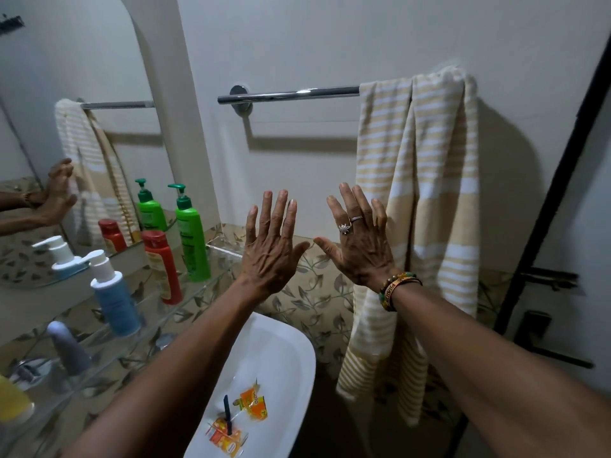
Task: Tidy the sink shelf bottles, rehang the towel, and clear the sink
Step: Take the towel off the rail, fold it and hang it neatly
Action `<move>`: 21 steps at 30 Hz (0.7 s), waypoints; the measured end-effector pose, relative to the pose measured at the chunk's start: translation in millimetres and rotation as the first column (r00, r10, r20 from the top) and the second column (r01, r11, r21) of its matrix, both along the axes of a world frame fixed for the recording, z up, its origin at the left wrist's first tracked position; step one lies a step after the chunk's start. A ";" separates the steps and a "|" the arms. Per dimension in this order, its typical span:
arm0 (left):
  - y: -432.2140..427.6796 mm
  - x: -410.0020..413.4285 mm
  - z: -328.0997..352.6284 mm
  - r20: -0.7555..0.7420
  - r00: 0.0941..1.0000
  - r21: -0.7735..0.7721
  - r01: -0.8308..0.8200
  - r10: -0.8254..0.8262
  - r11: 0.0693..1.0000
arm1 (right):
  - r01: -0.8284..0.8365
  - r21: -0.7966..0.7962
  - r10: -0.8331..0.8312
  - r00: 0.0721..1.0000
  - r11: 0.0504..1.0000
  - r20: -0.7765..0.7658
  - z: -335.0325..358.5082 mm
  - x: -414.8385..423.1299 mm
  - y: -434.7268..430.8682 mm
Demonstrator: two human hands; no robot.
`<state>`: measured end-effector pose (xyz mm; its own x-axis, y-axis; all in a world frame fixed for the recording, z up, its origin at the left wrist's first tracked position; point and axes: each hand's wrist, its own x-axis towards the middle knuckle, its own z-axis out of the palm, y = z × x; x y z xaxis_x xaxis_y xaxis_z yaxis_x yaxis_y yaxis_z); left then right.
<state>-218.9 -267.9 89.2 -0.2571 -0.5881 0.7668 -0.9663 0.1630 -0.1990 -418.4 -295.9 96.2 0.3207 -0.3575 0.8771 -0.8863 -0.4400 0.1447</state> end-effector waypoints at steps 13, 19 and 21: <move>-10.7 -34.1 -9.8 -0.008 0.971 0.038 0.238 -0.237 0.971 | 0.264 0.030 -0.264 0.964 0.964 0.014 -10.4 -41.9 55.6; 1.6 -66.3 -18.5 -0.019 0.929 0.050 0.370 -0.370 0.928 | 0.405 0.083 -0.408 0.913 0.910 0.018 -11.9 -70.8 89.0; 6.2 -77.3 -17.9 -0.024 0.917 0.055 0.399 -0.399 0.915 | 0.434 0.078 -0.437 0.899 0.898 0.032 -12.3 -79.7 100.7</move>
